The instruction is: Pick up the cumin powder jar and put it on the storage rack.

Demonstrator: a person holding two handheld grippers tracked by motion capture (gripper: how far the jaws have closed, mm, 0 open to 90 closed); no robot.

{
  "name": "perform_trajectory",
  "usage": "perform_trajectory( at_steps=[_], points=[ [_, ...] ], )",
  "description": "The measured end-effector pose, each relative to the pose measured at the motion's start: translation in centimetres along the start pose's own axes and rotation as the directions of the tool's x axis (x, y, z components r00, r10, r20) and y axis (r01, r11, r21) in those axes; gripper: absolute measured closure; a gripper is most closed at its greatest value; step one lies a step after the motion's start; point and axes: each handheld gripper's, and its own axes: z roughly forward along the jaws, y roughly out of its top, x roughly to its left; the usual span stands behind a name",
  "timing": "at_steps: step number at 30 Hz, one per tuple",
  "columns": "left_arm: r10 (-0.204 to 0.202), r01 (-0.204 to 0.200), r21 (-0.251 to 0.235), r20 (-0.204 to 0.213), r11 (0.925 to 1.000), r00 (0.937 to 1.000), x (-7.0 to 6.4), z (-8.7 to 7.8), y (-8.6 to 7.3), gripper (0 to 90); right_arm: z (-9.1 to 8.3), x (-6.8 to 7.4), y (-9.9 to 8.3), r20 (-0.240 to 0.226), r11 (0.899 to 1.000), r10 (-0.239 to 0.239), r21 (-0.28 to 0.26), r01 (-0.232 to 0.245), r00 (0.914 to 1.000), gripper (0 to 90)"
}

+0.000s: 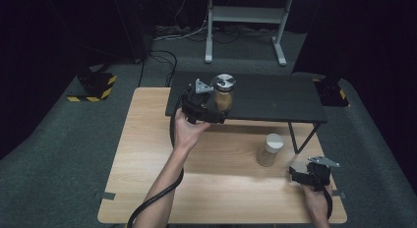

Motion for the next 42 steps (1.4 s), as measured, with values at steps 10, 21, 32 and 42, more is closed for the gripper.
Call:
perform_trajectory(
  at_steps=[10, 21, 32, 42],
  points=[
    [0.000, -0.001, -0.038, -0.016, 0.9993, 0.9999, -0.5, -1.8, -2.6, 0.4, 0.0, 0.0, 0.0, 0.001, 1.000, -0.001, 0.000, 0.001, 1.0000, 6.9],
    [-0.002, -0.001, -0.076, -0.030, 0.9971, 0.9996, -1.4, -3.1, -5.9, 0.4, 0.0, 0.1, 0.0, 0.002, 1.000, 0.000, 0.000, 0.000, 1.0000, 7.0],
    [0.000, -0.002, -0.074, -0.026, 0.9973, 0.9996, -2.5, -3.5, -9.0, 0.3, 0.0, 0.1, 0.0, 0.004, 1.000, 0.001, 0.000, -0.001, 1.0000, 6.9],
    [-0.020, 0.017, -0.092, -0.032, 0.9956, 0.9993, -3.3, -2.4, -12.8, 0.4, 0.0, 0.1, 0.0, 0.004, 1.000, 0.001, 0.000, -0.001, 1.0000, 6.9]
  ],
)
